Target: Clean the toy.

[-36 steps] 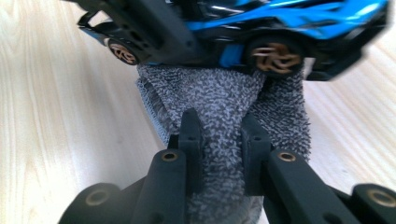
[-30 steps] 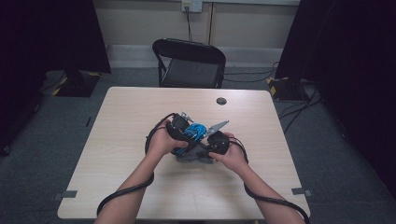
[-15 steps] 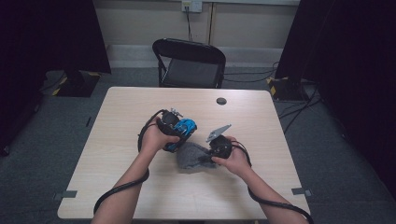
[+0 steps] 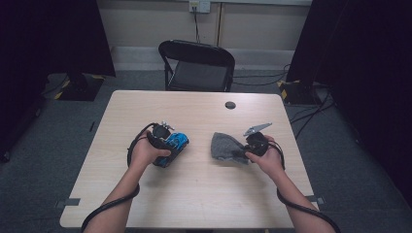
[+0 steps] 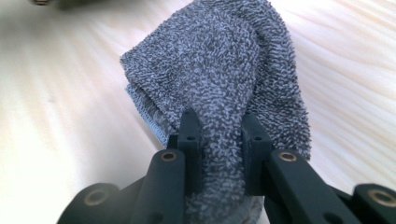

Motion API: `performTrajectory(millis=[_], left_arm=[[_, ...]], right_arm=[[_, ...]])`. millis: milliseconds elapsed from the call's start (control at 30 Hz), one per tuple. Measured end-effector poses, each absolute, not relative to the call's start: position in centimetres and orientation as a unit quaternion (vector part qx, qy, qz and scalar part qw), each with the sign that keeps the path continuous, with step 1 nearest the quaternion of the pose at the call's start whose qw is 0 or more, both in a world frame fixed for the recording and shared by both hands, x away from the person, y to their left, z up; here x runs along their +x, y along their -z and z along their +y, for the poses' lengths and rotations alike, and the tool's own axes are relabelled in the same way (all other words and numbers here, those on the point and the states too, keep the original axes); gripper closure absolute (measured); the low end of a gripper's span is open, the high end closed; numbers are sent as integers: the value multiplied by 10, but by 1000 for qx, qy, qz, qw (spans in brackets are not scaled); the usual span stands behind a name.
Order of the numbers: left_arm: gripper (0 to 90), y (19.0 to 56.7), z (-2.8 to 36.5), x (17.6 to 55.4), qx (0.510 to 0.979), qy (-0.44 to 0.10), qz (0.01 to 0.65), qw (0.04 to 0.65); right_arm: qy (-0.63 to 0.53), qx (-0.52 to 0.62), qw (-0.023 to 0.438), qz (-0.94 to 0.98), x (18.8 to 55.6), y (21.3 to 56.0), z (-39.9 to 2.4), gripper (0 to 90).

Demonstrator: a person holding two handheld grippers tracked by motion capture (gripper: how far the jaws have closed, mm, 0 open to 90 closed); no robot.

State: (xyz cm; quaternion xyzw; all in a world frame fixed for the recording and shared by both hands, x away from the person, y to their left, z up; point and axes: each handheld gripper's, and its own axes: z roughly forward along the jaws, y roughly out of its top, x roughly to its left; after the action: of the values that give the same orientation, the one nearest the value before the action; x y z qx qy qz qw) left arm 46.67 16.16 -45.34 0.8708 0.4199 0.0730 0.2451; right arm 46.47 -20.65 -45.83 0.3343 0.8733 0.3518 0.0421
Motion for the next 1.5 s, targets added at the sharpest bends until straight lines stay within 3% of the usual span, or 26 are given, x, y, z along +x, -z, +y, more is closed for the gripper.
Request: performTrajectory(millis=[400, 533, 733, 1500], left_arm=[[281, 466, 171, 466, 869, -71, 427, 238], [280, 471, 170, 467, 870, -73, 425, 239], [277, 474, 168, 466, 874, -77, 416, 239], [200, 441, 159, 450, 853, -75, 408, 319]], right_arm=[[-339, 375, 64, 860, 472, 470, -226, 706], [-338, 378, 74, 859, 471, 472, -226, 632], [-341, 379, 91, 856, 470, 472, -229, 446], [-351, 368, 96, 855, 461, 457, -220, 240]])
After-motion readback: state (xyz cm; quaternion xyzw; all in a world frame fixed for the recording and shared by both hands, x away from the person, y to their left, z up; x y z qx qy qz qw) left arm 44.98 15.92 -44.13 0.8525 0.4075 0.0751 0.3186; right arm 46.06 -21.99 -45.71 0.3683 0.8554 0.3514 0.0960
